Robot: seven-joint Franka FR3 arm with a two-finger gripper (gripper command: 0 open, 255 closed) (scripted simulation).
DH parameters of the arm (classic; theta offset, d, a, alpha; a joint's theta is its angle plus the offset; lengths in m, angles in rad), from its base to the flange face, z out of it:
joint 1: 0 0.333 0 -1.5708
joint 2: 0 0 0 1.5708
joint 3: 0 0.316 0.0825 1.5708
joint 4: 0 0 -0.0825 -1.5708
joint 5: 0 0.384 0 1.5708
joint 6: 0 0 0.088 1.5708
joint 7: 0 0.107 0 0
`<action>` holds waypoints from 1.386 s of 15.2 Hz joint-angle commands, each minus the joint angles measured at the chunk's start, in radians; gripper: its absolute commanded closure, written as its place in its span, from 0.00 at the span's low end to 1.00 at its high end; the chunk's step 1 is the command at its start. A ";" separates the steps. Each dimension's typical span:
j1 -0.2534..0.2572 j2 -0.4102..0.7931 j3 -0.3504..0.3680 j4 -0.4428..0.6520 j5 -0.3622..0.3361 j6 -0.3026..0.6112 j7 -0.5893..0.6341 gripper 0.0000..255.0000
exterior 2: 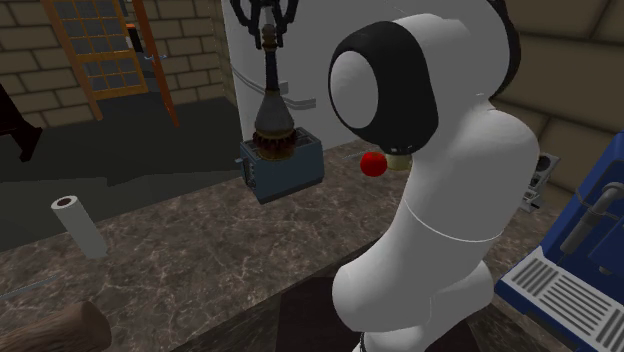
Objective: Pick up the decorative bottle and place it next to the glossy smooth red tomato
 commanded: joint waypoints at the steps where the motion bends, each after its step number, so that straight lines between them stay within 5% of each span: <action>1: -0.025 -0.036 -0.036 -0.081 0.011 0.050 -0.060 1.00; 11: -0.122 -0.034 -0.178 -0.217 -0.009 0.188 -0.307 1.00; 21: -0.212 0.088 -0.284 -0.201 -0.033 0.294 -0.507 1.00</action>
